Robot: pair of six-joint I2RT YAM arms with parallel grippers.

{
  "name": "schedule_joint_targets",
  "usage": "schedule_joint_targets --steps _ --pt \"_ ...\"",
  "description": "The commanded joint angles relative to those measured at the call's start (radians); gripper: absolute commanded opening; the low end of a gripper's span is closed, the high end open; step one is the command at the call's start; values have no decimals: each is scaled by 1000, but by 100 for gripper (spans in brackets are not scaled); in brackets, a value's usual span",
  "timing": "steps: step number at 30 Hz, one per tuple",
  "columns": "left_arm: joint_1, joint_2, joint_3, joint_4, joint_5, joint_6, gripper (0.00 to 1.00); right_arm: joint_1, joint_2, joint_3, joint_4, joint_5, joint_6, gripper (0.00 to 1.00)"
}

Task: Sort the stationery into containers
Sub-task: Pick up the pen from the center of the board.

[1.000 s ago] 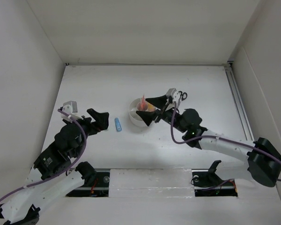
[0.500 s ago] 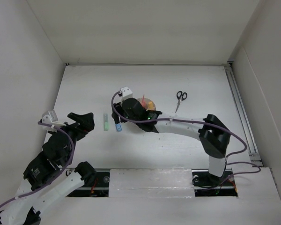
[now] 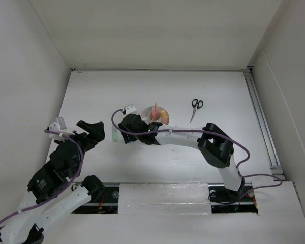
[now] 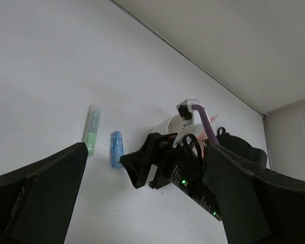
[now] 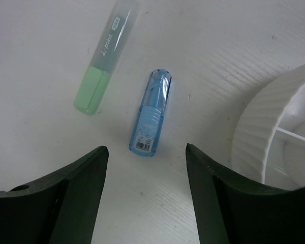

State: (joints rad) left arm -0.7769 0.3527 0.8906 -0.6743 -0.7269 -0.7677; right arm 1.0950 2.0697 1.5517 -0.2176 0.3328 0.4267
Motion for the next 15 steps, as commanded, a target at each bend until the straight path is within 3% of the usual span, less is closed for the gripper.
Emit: schedule_joint_targets --steps 1,7,15 --pt "5 2 22 34 -8 2 100 13 -16 50 6 15 12 68" --pt "5 -8 22 22 -9 1 100 22 -36 38 58 -33 -9 68" --pt "5 -81 22 -17 -58 -50 100 32 55 183 58 -21 -9 67"
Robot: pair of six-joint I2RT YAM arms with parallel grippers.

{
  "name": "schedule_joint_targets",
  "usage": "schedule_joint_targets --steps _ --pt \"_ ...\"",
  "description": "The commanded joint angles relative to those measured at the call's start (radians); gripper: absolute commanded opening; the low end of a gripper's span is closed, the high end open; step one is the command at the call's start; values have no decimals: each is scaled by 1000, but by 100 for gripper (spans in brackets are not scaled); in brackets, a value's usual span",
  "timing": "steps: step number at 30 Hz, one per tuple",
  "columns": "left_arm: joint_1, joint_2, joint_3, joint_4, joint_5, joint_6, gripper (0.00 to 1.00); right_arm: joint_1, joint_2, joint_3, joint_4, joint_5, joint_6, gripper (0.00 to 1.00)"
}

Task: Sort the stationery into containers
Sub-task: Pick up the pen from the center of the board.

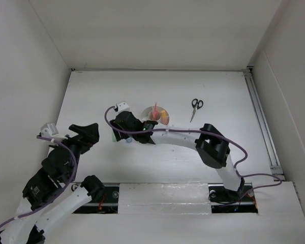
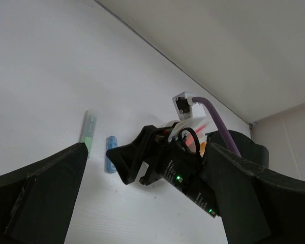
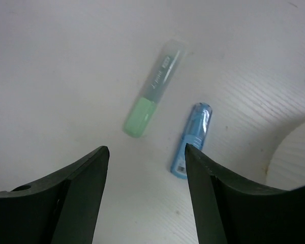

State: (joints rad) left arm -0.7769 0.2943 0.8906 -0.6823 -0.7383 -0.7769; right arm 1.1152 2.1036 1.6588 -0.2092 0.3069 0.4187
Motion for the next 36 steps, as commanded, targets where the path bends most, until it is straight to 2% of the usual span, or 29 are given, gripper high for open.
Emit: schedule_joint_targets --steps 1,11,17,26,36 --pt "5 -39 22 -10 -56 -51 100 12 44 93 50 14 8 67" --pt "5 -89 22 -10 -65 -50 100 12 266 403 -101 86 51 69" --pt "5 -80 22 26 -27 -15 100 12 308 440 -114 107 83 69" --pt "5 -89 13 26 -18 -15 100 -6 369 473 -114 26 92 68" --pt "5 -99 13 35 -9 -5 100 -15 452 588 -214 6 92 67"
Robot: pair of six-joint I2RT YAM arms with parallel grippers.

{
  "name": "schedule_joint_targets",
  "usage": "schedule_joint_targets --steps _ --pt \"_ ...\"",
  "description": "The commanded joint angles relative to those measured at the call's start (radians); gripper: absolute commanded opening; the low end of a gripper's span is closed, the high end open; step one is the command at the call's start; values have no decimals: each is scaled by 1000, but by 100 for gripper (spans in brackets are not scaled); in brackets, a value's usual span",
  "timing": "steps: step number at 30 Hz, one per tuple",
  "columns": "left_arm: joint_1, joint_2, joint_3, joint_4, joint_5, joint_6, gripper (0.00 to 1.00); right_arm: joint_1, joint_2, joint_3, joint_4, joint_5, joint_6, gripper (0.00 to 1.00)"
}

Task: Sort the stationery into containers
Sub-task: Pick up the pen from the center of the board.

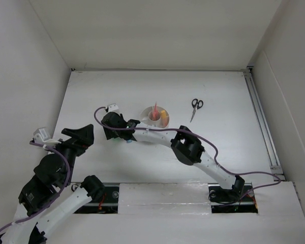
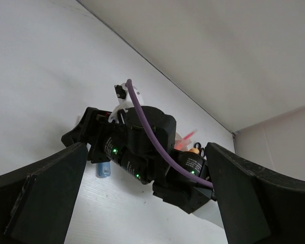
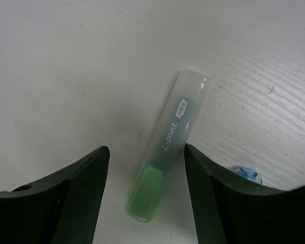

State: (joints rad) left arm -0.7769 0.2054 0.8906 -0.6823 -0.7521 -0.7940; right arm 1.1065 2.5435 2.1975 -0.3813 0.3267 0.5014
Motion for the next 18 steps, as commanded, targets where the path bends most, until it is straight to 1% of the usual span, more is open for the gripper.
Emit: schedule_joint_targets --steps 1,4,7,8,10,11,13,15,18 --pt "5 -20 13 35 5 12 100 -16 21 50 -51 -23 9 67" --pt "5 -20 13 35 5 12 100 -16 21 59 -64 -14 9 67" --pt "5 -29 13 35 5 12 100 -25 46 68 -88 -23 9 64" --pt "5 -29 13 35 5 12 100 -25 55 86 -118 -23 9 54" --pt "5 -29 13 35 5 12 100 -25 86 123 -146 -23 9 46" --pt "5 -29 13 35 5 12 100 -25 95 137 -172 -23 9 39" --pt "5 -38 13 35 5 12 100 -34 119 159 -195 -32 9 35" --pt "5 -38 13 44 14 21 100 -34 120 159 -195 -32 9 35" --pt "5 -38 13 44 14 21 100 -34 130 159 -205 -41 0 26"
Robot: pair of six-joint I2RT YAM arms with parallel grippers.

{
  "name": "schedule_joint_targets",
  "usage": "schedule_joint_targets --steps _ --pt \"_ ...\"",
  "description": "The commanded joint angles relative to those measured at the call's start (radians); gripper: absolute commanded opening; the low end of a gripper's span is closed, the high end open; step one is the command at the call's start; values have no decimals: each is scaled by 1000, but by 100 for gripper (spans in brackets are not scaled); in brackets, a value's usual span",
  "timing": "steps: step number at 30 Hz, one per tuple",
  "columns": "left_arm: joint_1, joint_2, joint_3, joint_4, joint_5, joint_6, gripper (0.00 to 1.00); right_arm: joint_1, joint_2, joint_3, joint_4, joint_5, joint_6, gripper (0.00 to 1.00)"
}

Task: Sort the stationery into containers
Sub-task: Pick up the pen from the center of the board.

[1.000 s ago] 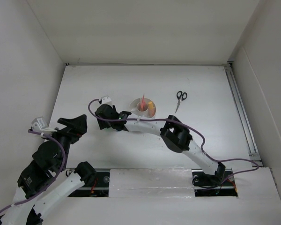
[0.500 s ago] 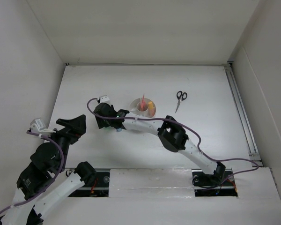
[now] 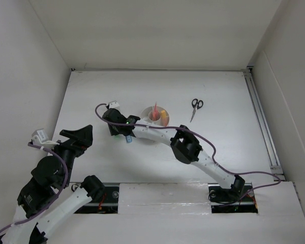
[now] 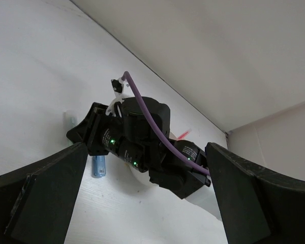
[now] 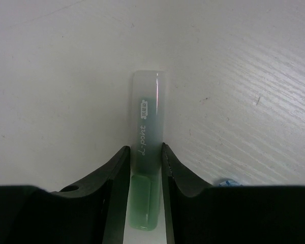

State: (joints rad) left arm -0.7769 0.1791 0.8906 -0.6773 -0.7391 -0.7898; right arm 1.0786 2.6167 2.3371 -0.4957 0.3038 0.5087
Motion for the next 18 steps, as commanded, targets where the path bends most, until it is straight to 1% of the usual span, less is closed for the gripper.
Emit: schedule_joint_targets --steps 1,2,3,4,6,12,18 --pt "5 -12 13 39 1 17 100 -6 57 19 -99 -19 -7 23" --pt "5 -12 13 39 1 17 100 -6 57 10 -99 -19 -7 23" --pt "5 -12 13 39 1 17 100 -6 57 -7 -99 -19 -16 29" --pt "5 -12 13 39 1 17 100 -6 57 -7 -99 -19 -16 33" --pt "5 -12 13 39 1 17 100 -6 45 -47 -89 -19 -27 36" --pt "5 -12 13 39 1 17 100 -6 26 -128 -89 20 -36 37" --pt "5 -12 13 39 1 17 100 23 16 -166 -98 69 -36 37"
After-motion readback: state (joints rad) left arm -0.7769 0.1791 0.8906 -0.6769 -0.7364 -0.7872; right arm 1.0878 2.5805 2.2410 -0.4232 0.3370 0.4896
